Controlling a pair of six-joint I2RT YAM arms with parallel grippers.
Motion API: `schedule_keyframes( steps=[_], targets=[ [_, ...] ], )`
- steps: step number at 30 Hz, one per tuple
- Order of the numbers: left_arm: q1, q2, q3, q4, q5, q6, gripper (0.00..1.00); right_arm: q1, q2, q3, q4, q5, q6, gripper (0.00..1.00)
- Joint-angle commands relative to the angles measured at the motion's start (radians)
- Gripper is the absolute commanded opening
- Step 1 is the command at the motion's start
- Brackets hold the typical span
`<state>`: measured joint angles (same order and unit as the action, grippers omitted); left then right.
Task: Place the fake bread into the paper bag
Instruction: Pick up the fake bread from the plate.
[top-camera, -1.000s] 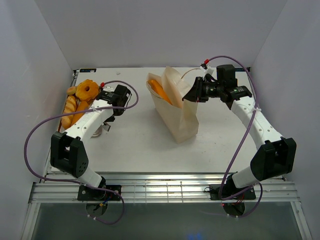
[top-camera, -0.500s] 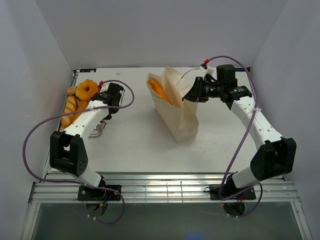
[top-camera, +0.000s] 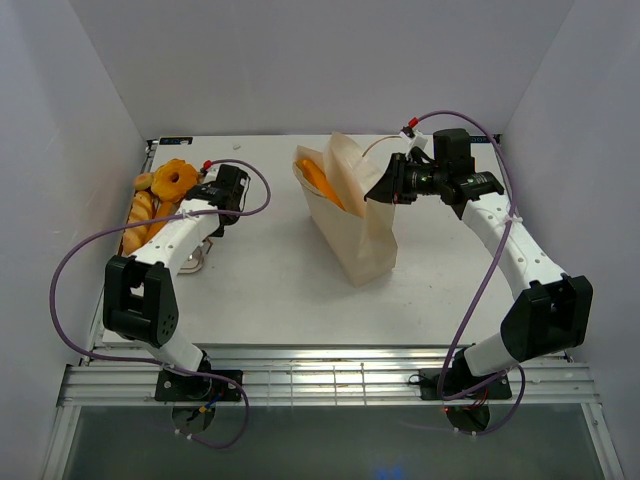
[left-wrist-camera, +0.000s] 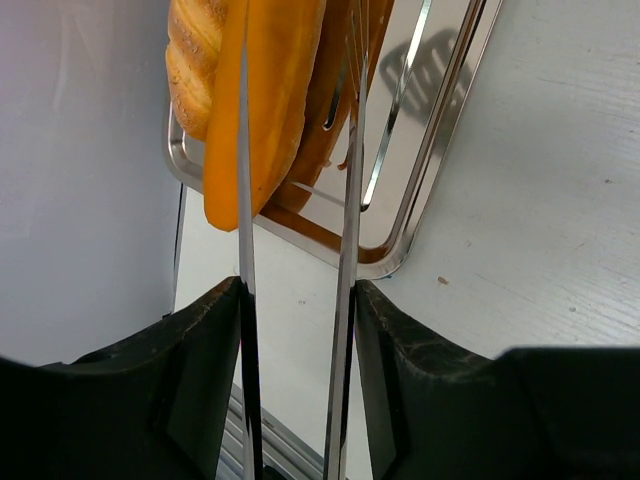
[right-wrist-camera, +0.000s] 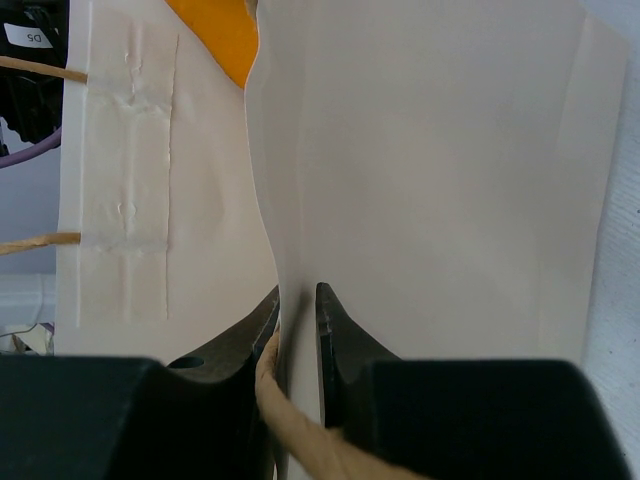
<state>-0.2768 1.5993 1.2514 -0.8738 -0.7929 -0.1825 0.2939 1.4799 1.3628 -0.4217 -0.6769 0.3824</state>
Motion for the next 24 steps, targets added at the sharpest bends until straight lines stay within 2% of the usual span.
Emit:
schedule_keyframes(
  steps=[1,24],
  targets=[
    [0.005,-0.012,0.006,0.027,-0.019,-0.002,0.57,-0.004,-0.009,0.007,0.018,-0.003,-0.008,0.22],
    [0.079,0.053,-0.033,0.090,-0.035,0.015,0.59,-0.004,-0.018,-0.010,0.041,-0.013,0.001,0.21]
  ],
)
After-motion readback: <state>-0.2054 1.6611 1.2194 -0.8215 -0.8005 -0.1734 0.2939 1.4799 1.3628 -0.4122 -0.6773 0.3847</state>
